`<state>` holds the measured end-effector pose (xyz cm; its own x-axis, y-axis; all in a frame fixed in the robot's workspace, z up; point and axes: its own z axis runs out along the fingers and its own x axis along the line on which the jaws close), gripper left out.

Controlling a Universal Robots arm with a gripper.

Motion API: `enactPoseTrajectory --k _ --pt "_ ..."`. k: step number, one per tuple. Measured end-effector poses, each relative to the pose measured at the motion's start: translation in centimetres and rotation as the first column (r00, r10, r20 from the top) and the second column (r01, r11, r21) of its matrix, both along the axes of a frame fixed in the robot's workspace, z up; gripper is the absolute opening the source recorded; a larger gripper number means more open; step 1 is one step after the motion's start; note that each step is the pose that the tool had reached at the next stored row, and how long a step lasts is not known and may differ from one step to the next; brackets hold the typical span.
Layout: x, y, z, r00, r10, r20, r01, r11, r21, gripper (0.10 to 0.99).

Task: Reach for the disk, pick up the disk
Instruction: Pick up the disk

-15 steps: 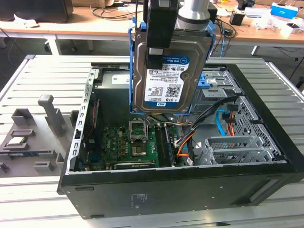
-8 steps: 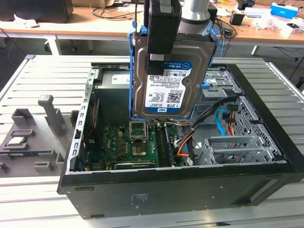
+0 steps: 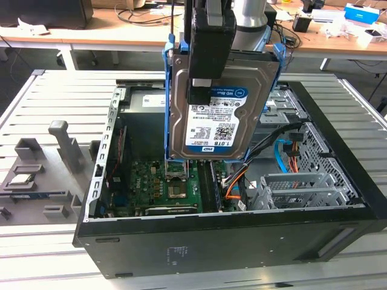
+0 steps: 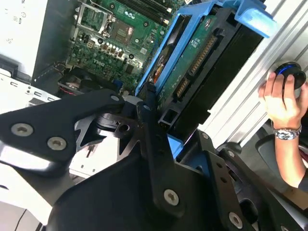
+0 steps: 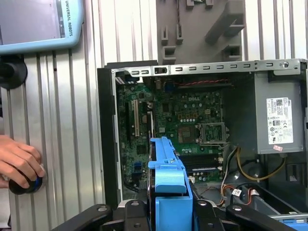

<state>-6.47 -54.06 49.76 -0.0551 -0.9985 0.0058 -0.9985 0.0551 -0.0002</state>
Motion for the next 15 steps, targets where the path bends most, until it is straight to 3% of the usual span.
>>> enactPoseTrajectory --k 2,5,8,12,15 --pt "0.00 -1.16 -0.02 1.0000 0.000 0.0000 0.000 1.0000 0.002 0.365" --pt "0.00 -2.24 -0.05 1.0000 0.000 0.0000 0.000 0.9998 0.020 0.365" --pt "0.06 -2.41 -0.22 1.0000 0.000 -0.0001 0.000 0.9998 0.021 0.365" --pt "0.97 -2.41 -0.69 1.0000 0.000 -0.0003 0.000 0.9998 0.019 0.365" --pt "2.92 -2.41 -0.88 1.0000 0.000 -0.0005 0.000 0.9998 0.019 0.365"
